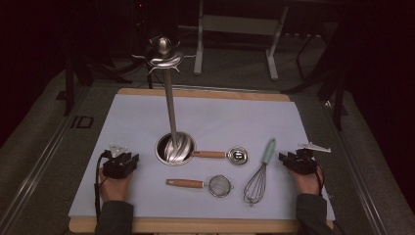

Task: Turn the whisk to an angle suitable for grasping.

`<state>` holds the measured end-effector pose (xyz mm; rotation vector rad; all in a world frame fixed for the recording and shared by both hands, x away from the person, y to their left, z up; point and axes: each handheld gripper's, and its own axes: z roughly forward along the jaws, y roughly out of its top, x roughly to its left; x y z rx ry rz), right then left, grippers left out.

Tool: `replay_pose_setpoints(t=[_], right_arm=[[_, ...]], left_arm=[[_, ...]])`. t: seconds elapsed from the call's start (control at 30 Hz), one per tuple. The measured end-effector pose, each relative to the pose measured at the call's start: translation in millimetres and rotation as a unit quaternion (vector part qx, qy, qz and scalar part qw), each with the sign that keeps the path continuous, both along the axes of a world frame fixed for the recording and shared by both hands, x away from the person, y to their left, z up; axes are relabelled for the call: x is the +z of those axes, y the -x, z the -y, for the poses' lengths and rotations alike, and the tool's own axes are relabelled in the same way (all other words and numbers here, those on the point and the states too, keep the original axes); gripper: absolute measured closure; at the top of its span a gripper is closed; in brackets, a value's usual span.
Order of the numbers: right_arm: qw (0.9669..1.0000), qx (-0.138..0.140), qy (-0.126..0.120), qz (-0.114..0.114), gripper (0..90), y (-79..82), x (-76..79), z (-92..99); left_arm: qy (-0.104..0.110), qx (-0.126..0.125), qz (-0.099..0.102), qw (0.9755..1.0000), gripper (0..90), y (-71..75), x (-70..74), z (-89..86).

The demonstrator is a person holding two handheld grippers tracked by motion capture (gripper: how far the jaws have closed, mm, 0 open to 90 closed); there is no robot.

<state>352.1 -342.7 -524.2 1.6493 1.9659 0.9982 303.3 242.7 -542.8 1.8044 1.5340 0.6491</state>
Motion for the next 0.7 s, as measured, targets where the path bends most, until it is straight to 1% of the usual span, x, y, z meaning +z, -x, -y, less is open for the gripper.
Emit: replay_pose_setpoints(t=[0.07, 0.1, 0.17, 0.2, 0.23, 0.27, 0.33, 0.4, 0.57, 0.6, 0.63, 0.7], right_arm=[[1.0000, 0.004, -0.002, -0.003, 55.5, 0.8, 1.1, -2.1], [0.9998, 0.016, -0.007, -0.006, 54.7, 2.2, 3.4, -7.6], [0.9995, 0.025, -0.017, -0.005, 54.3, 3.1, 5.9, -12.2], [0.9995, 0.025, -0.017, -0.005, 54.3, 3.1, 5.9, -12.2], [0.9991, 0.035, -0.024, -0.005, 53.9, 3.7, 8.8, -18.2], [0.9991, 0.035, -0.024, -0.005, 53.9, 3.7, 8.8, -18.2], [0.9986, 0.047, -0.023, -0.006, 53.5, 3.8, 11.1, -28.3], [0.9982, 0.056, -0.019, -0.012, 53.3, 2.7, 11.5, -35.4], [0.9972, 0.065, -0.019, -0.032, 52.5, -3.0, 11.0, -44.6], [0.9969, 0.067, -0.017, -0.036, 51.1, -4.2, 10.0, -47.0], [0.9968, 0.069, -0.014, -0.038, 51.0, -4.7, 9.5, -48.0], [0.9964, 0.073, -0.016, -0.040, 50.9, -6.5, 8.4, -49.6]], left_arm=[[0.001, 0.002, 0.000, 1.0000, 68.3, 0.0, 0.0, -0.2], [-0.002, -0.001, 0.002, 1.0000, 69.6, 0.2, 0.0, 0.4], [-0.002, -0.001, 0.001, 1.0000, 70.0, 0.3, 0.0, 1.0], [-0.004, -0.003, 0.001, 1.0000, 70.1, 0.1, 0.0, 1.3], [-0.005, -0.005, 0.001, 1.0000, 70.0, 0.0, 0.0, 1.5], [-0.005, -0.005, 0.001, 1.0000, 70.0, 0.1, 0.0, 1.8], [-0.006, -0.005, -0.001, 1.0000, 69.6, -0.1, 0.1, 1.8], [-0.007, -0.005, -0.002, 1.0000, 68.8, -0.3, 0.0, 1.8], [-0.017, -0.002, 0.003, 0.9999, 68.3, 0.4, -0.1, 4.4], [-0.018, -0.002, 0.004, 0.9998, 68.1, 0.3, -0.2, 4.5], [-0.019, -0.002, 0.004, 0.9998, 68.0, 0.4, -0.2, 4.6], [-0.019, -0.001, 0.004, 0.9998, 67.7, 0.3, -0.2, 4.9]])
